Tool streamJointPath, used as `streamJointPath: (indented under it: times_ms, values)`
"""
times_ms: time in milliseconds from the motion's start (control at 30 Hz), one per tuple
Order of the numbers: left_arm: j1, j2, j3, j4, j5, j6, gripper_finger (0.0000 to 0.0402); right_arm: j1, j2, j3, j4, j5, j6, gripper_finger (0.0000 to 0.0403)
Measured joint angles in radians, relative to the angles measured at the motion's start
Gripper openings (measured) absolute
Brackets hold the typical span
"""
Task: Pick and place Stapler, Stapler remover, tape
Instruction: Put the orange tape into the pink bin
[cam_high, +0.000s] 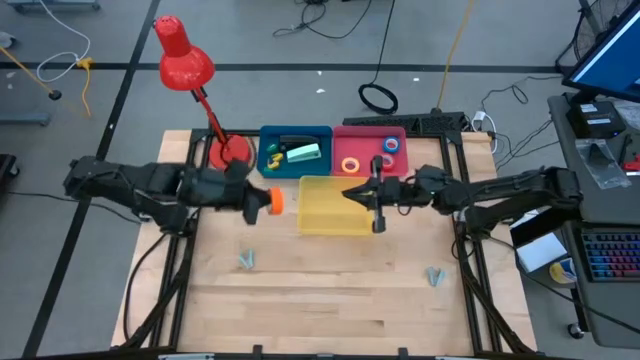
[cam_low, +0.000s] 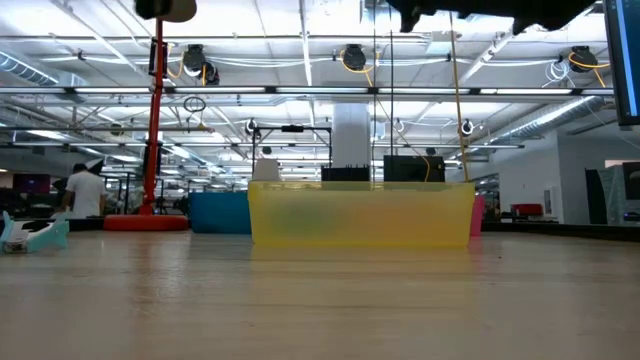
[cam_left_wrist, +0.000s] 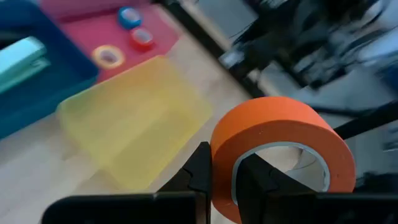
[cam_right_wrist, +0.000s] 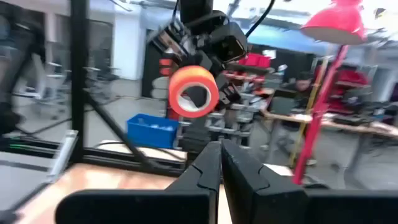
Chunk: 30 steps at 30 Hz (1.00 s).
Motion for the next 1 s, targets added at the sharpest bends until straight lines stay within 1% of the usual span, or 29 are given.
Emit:
streamJointPath:
  times_ms: [133,233,300,367,433,500,600,667,767,867,1000]
  values:
    - [0.132,0.026,0.0,0.147,0.172,0.036,0.0036,-0.001,0.088,0.057,0.018,0.018,-0.072,0.0013]
    - [0.213,0.062,0.0,0.226,0.314,0.034,0.0036,-0.001,0.147,0.128,-0.013,0.015,-0.16,0.0028]
    - [0.257,0.098,0.001,0.307,0.41,0.022,0.0036,-0.001,0.18,0.174,-0.043,0.015,-0.219,0.0043]
    - [0.294,0.122,0.0,0.333,0.495,0.006,0.0036,0.0,0.2,0.211,-0.076,0.015,-0.266,0.0062]
    - [0.322,0.155,0.0,0.38,0.561,-0.006,0.0036,0.0,0.212,0.239,-0.097,0.015,-0.303,0.0084]
    - [0.348,0.175,0.0,0.373,0.614,-0.015,0.0036,0.0,0.214,0.247,-0.108,0.015,-0.325,0.0107]
    - [0.377,0.202,0.001,0.377,0.67,-0.02,0.0036,0.0,0.215,0.248,-0.112,0.023,-0.339,0.0142]
    - [0.396,0.207,-0.001,0.363,0.699,-0.02,0.0036,0.0,0.215,0.248,-0.109,0.05,-0.341,0.0163]
    - [0.417,0.227,0.002,0.389,0.733,-0.018,0.0036,0.0,0.215,0.248,-0.107,0.098,-0.357,0.0187]
    - [0.437,0.235,-0.002,0.368,0.765,-0.017,0.0036,-0.001,0.215,0.248,-0.094,0.127,-0.379,0.02]
    - [0.449,0.264,0.0,0.38,0.789,-0.018,0.0036,-0.002,0.215,0.248,-0.062,0.162,-0.4,0.0202]
